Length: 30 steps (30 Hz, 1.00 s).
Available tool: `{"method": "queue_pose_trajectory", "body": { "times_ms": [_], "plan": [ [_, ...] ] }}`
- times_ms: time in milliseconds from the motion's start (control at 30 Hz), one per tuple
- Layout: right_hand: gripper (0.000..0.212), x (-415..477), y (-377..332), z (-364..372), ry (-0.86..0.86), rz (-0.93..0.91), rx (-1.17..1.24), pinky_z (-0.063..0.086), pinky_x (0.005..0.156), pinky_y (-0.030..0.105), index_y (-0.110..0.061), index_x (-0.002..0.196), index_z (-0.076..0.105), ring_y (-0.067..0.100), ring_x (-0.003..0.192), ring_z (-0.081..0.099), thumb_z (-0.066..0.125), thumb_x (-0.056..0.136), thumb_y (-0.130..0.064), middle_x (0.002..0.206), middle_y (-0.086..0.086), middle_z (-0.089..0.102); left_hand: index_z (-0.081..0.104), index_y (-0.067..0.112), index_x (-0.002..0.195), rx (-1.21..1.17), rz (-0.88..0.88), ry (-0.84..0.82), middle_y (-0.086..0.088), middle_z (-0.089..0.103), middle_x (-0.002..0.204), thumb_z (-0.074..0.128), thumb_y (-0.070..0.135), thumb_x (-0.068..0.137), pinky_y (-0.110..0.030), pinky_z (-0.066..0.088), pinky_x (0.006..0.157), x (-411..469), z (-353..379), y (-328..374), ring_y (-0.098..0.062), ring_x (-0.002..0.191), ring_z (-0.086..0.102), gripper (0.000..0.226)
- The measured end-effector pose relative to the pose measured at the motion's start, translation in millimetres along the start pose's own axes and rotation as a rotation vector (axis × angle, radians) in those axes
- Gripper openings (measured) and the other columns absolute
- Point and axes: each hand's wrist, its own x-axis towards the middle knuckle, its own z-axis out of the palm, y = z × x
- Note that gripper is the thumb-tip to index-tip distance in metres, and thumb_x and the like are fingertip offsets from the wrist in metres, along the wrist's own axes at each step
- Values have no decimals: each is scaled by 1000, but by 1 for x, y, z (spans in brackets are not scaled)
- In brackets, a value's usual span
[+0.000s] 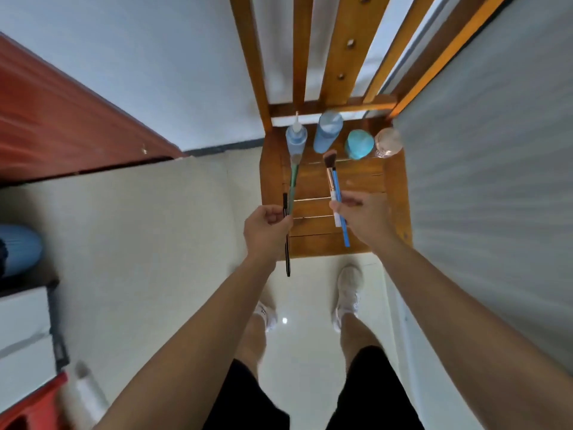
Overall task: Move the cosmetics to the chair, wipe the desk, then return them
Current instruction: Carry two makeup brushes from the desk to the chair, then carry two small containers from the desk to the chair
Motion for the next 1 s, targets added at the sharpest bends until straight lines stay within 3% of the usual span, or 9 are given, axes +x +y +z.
{"method": "queue_pose_trajectory", "body": {
  "times_ms": [167,300,433,500,633,733,833,900,1000],
  "plan": [
    [28,72,38,44,-45,30,-61,62,77,32,-25,116,74,8,85,68,76,89,-31,90,-19,68,66,23,100,37,-48,46,6,69,92,78,20,84,-14,52,65,71,42,-48,-11,87,68,21],
    [29,107,50,69,-12,11,-86,55,68,17,-27,118,73,-5,75,62,75,90,-34,82,-26,61,65,23,107,63,-10,72,7,67,97,75,22,87,-22,57,73,112,57,-62,-10,90,66,22],
    [33,129,48,79,49,-28,-145,43,60,12,-22,122,71,-5,76,59,73,91,-33,104,-12,72,64,21,112,113,95,121,13,64,97,73,21,89,-11,47,68,143,59,-59,-3,87,62,25],
    [37,134,47,80,76,-54,-205,40,61,12,-20,126,68,0,85,61,72,92,-34,113,-7,72,63,19,115,127,132,134,12,63,99,72,21,90,-8,44,68,153,60,-56,-4,90,62,27],
    [46,134,50,77,112,-81,-282,55,82,23,-19,138,59,12,110,66,67,96,-35,128,-1,68,59,18,123,143,172,123,12,62,106,71,28,91,-11,47,76,160,63,-53,-4,94,60,36],
    [52,124,60,74,90,-61,-310,50,89,22,-22,146,50,13,123,60,62,99,-38,142,-1,59,53,19,130,178,221,71,10,61,116,71,32,91,-20,51,88,151,61,-61,-6,104,59,45],
    [54,104,70,69,87,-89,-490,46,109,41,-29,151,41,21,142,43,51,101,-49,156,-1,44,42,26,142,343,296,17,6,53,140,68,40,91,-32,47,99,134,52,-76,-12,124,52,59],
    [56,86,71,63,124,-152,-567,41,114,45,-30,153,37,23,147,35,43,103,-53,160,-1,37,32,30,149,514,375,13,4,38,155,60,50,94,-43,41,108,119,40,-83,-19,140,39,65],
    [56,59,54,51,210,-360,-630,30,117,43,-29,157,28,25,150,27,28,106,-54,165,4,26,22,24,157,728,577,80,-5,11,167,40,53,102,-52,18,121,94,12,-82,-28,153,9,65]
  ]
}}
